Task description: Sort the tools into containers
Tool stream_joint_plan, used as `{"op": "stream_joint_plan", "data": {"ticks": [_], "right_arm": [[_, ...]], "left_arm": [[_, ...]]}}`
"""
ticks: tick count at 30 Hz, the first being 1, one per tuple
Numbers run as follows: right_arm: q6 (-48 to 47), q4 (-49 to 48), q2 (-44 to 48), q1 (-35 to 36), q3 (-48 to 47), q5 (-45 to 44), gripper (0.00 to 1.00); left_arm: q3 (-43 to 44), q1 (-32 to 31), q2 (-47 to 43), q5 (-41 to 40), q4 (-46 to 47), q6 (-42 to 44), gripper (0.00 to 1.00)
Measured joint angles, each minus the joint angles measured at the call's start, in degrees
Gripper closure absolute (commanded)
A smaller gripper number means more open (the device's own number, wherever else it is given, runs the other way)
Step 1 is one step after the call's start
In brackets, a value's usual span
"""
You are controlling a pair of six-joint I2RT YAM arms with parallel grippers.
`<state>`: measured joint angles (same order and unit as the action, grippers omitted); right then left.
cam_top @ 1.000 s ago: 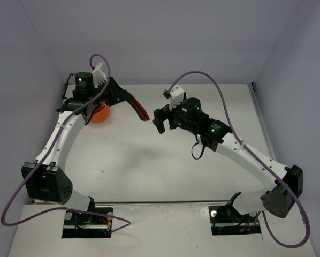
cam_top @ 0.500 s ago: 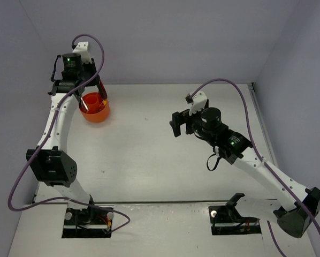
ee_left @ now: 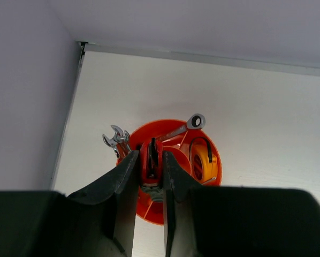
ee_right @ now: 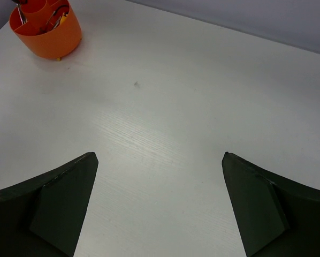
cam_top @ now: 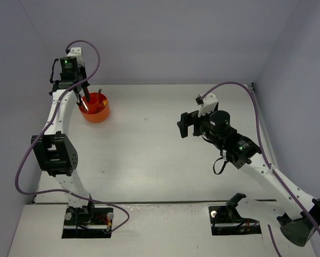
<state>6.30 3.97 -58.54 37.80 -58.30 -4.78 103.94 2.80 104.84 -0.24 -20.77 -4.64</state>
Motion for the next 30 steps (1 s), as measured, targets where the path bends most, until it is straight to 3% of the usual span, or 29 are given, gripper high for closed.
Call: {"op": "stream_joint_plan", "data": {"ticks": [17, 30], "right_arm": [[0.1, 1.1, -0.3, -1.2, 0.0, 0.0, 0.00], [1.1, 1.4, -0.3, -1.4, 0.1, 0.0, 0.00]], "left_arm": [[-3.7, 0.0, 3.3, 0.0, 6.0, -0.1, 1.00], [-10.6, 0.0, 4.2, 0.2, 10.7, -1.6, 0.74]]}}
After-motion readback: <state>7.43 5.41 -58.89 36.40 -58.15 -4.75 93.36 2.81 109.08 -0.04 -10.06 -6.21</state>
